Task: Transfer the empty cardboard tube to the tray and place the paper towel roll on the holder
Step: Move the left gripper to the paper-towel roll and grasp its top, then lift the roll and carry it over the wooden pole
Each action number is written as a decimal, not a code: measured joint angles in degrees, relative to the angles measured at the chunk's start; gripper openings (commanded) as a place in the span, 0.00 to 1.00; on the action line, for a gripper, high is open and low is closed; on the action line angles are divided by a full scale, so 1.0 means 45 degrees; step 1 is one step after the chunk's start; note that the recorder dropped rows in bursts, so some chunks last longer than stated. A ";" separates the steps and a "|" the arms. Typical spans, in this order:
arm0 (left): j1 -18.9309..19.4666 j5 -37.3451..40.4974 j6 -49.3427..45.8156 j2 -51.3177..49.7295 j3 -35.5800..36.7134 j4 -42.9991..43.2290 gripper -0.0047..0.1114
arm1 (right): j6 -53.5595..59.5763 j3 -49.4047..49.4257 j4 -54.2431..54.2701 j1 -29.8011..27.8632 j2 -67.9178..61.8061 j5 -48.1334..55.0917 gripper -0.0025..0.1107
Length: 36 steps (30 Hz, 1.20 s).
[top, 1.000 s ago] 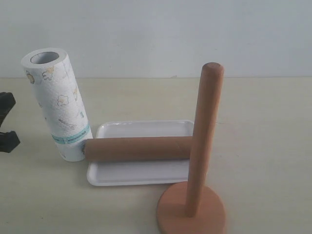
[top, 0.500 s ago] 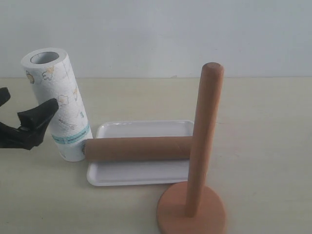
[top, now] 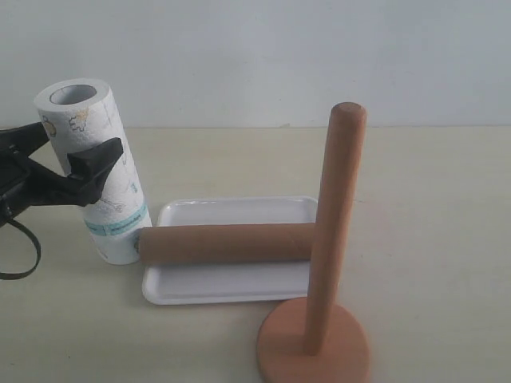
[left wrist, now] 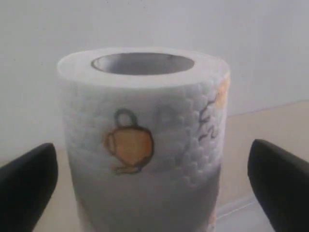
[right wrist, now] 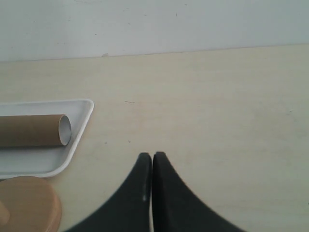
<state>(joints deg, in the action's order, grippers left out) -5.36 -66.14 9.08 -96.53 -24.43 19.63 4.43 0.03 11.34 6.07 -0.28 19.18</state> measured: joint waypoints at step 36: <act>0.0028 0.1431 0.2625 0.5932 -0.1929 0.0703 0.08 | 0.0000 0.0000 0.0000 0.0000 0.0000 0.0000 0.02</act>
<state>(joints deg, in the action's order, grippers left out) -5.23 -59.70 20.89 -69.83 -33.11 22.79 4.43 0.03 11.34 6.07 -0.28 19.18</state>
